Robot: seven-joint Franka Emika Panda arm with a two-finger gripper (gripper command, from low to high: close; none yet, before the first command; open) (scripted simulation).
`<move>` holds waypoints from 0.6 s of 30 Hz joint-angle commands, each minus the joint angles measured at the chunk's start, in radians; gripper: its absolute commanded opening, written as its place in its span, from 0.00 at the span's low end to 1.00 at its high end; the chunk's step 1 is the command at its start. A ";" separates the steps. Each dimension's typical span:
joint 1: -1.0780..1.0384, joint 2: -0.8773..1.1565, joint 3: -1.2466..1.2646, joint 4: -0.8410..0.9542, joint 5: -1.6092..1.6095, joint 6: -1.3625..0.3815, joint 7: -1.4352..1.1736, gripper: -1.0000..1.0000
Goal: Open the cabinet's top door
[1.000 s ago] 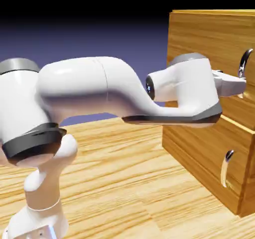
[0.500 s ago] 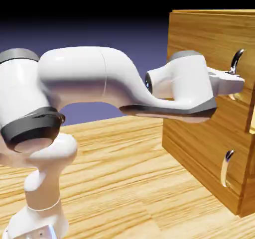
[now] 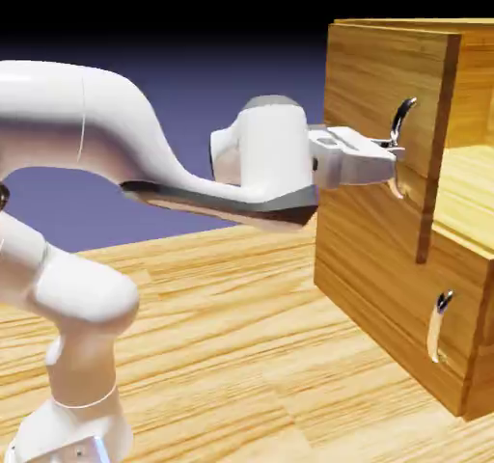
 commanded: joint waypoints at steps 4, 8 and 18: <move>-0.145 -0.024 0.137 -0.075 0.082 -0.018 0.000 0.00; -0.290 -0.057 0.278 -0.141 0.170 -0.022 0.000 0.00; -0.652 -0.178 0.624 -0.261 0.410 0.053 0.000 0.00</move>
